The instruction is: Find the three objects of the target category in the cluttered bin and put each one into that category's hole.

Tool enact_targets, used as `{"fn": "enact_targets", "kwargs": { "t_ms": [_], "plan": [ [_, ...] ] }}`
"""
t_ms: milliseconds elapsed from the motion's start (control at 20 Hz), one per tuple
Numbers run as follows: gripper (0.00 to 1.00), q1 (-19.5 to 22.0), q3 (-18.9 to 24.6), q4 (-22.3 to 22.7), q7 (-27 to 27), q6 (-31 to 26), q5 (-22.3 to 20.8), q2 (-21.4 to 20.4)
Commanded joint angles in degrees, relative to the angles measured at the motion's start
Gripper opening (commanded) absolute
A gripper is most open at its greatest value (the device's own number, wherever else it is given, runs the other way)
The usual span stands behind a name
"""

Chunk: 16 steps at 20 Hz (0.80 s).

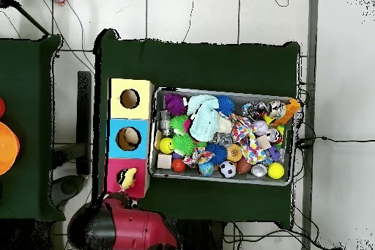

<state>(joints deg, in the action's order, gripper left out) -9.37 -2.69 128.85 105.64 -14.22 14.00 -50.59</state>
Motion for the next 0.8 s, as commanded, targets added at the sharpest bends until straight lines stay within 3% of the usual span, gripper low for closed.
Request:
{"fn": "enact_targets", "kwargs": {
  "t_ms": [50,800],
  "plan": [
    [0.0,1.5,4.5,-7.4,11.2,2.4,3.6,3.9],
    [0.0,1.0,5.4,-7.1,12.7,7.3,4.1,6.6]
  ]
}}
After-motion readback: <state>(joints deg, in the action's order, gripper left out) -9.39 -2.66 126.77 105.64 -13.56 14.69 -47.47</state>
